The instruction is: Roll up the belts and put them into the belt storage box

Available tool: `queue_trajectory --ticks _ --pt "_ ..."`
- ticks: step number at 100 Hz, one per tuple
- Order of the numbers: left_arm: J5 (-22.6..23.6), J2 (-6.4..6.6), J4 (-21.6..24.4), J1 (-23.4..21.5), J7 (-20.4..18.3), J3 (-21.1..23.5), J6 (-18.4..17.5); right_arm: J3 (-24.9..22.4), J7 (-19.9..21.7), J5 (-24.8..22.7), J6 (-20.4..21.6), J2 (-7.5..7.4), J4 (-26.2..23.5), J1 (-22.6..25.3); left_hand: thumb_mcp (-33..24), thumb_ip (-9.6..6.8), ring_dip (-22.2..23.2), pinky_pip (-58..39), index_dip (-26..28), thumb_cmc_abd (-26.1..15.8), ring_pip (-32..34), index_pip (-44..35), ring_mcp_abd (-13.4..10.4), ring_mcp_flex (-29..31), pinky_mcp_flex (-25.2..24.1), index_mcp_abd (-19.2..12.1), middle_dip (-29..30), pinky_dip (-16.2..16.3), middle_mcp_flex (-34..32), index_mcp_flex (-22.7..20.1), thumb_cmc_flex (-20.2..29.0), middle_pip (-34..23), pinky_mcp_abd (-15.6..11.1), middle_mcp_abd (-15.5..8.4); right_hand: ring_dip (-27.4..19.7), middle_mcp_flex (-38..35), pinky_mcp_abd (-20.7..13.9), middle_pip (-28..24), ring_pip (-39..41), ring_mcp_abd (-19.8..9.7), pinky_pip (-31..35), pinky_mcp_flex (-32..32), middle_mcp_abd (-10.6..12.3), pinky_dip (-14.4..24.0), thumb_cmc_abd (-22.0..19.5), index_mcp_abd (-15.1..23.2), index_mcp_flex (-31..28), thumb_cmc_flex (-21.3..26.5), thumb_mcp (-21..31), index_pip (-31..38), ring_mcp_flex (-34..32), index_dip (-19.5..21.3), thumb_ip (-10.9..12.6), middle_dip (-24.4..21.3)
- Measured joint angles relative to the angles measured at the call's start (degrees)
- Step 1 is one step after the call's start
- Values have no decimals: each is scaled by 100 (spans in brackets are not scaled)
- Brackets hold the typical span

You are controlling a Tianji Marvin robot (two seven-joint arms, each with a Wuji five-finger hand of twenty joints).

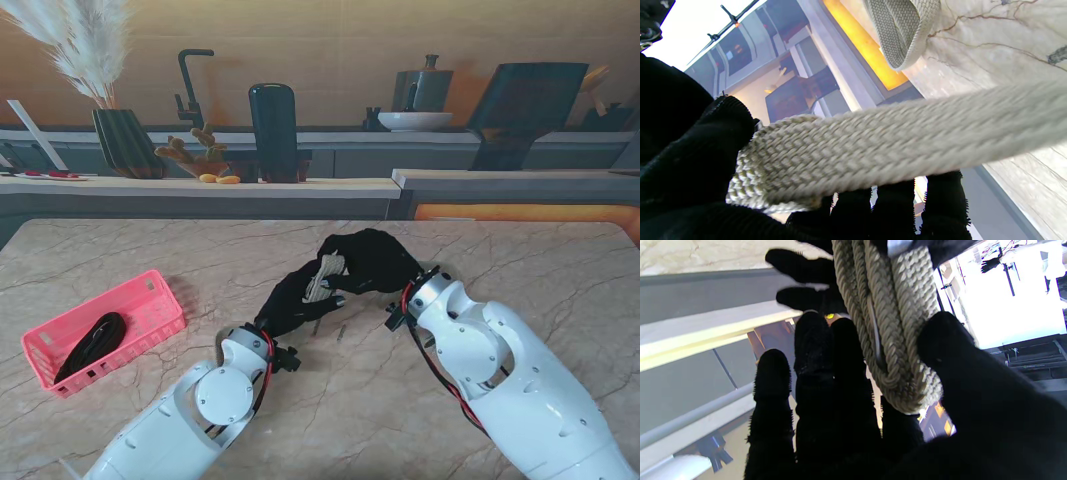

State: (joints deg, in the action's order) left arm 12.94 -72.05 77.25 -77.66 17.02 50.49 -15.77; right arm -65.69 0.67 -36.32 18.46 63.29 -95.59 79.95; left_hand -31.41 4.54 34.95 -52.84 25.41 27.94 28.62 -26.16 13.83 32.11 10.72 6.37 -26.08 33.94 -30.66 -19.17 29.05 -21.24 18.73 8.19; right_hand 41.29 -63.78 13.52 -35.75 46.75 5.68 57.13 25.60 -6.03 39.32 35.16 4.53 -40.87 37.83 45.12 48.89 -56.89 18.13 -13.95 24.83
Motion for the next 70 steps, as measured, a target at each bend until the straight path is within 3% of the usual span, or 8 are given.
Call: queue_trajectory --ticks 16,36,42,50,57,67,70 --pt "-25 45 2 -1 -118 18 -59 -305 27 -182 64 -28 -266 86 -216 0 -37 218 0 0 -143 2 -18 3 58 -2 3 -42 -207 -22 231 2 2 0 -96 -49 0 74 -165 -21 0 0 30 -2 0 38 0 -2 -3 0 -28 24 -1 0" --pt "61 52 -8 4 -41 2 -120 -662 101 -252 76 -62 -655 185 -568 0 -27 48 476 -24 185 -581 -177 759 575 -146 -141 -62 -1130 -674 857 -460 -35 -16 -104 -63 0 128 -213 -25 0 0 36 -4 0 40 0 -3 -3 0 -37 33 -1 0" --pt "55 52 -8 4 -38 0 -168 -724 195 -215 58 -75 -742 188 -538 0 11 -122 578 -139 425 -895 -190 1077 728 -303 -170 -119 -1534 -973 1279 -634 -43 -72 -104 -63 0 128 -213 -26 0 0 38 -4 0 40 0 -3 -3 0 -37 34 -1 0" --pt "14 50 -8 3 -37 1 -240 -793 330 -149 19 -89 -811 188 -56 0 92 -500 600 -132 979 -1605 -196 1593 995 -666 -711 -190 -2239 -1406 1972 -703 -152 -94 -104 -63 0 129 -214 -32 0 0 42 -5 0 44 0 -3 -4 0 -37 36 -1 0" --pt "1 42 -8 0 7 2 -278 -808 483 211 -126 -104 -839 188 33 0 116 -955 357 -127 1522 -2186 -199 2120 1426 -862 -832 -209 -2884 -1897 2119 -982 -222 -148 -104 -63 0 129 -214 -33 0 0 44 -5 0 49 0 -3 -5 0 -37 46 -1 0" --pt "-36 23 -8 -1 86 4 -275 -770 649 1112 -515 -111 -859 189 12 0 65 -1452 -100 -127 2098 -2577 -199 2666 1901 -872 -583 -338 -3370 -2421 2161 -1511 -246 -157 -104 -64 0 129 -218 -38 0 0 61 -6 0 95 0 -3 -41 0 -38 50 -1 0" --pt "-79 18 -5 -1 84 4 -269 -751 650 1209 -599 -111 -860 192 2 110 28 -1515 -291 -125 2171 -2595 -199 2750 1995 -889 -508 -348 -3468 -2538 2161 -1599 -246 -171 -104 -64 0 129 -220 -47 0 0 71 -6 0 99 0 -3 -48 0 -38 50 -1 0"
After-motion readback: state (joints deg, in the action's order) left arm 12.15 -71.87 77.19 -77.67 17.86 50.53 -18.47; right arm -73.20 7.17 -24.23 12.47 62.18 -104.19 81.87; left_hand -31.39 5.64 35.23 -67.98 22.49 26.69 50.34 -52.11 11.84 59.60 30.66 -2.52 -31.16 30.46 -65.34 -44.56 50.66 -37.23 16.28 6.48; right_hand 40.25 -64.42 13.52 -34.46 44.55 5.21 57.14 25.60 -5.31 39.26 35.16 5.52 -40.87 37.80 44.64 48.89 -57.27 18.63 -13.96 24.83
